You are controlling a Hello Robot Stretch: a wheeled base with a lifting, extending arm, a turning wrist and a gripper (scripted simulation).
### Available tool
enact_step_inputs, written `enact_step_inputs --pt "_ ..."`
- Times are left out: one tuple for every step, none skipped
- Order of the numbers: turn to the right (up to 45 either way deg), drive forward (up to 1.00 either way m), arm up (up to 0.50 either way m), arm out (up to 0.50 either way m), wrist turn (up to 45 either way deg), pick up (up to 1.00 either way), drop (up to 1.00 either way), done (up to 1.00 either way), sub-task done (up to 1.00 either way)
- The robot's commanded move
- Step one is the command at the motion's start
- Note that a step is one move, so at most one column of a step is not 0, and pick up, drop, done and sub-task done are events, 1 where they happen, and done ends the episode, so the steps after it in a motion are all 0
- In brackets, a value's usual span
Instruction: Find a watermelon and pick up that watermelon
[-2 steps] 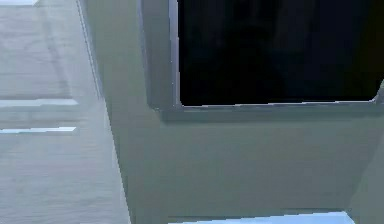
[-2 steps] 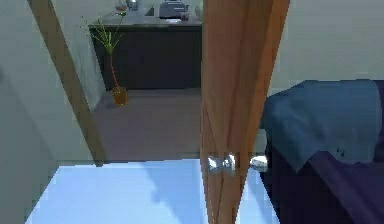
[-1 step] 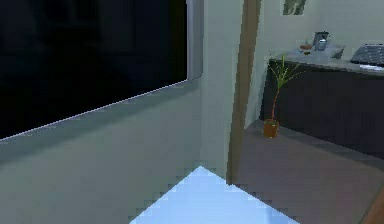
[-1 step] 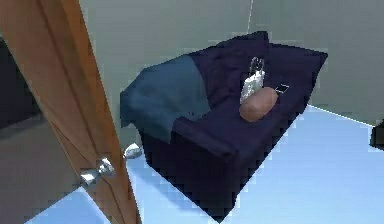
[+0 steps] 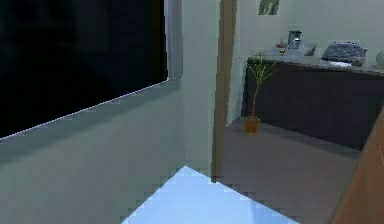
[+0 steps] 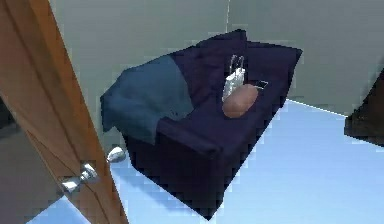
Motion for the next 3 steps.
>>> enact_step_inputs --pt "0.0 0.25 0.00 0.00 0.0 0.00 0.00 0.00 0.00" --pt "33.0 0.00 0.00 0.00 0.0 0.00 0.00 0.00 0.00" --pt "0.0 1.00 0.00 0.00 0.0 0.00 0.00 0.00 0.00"
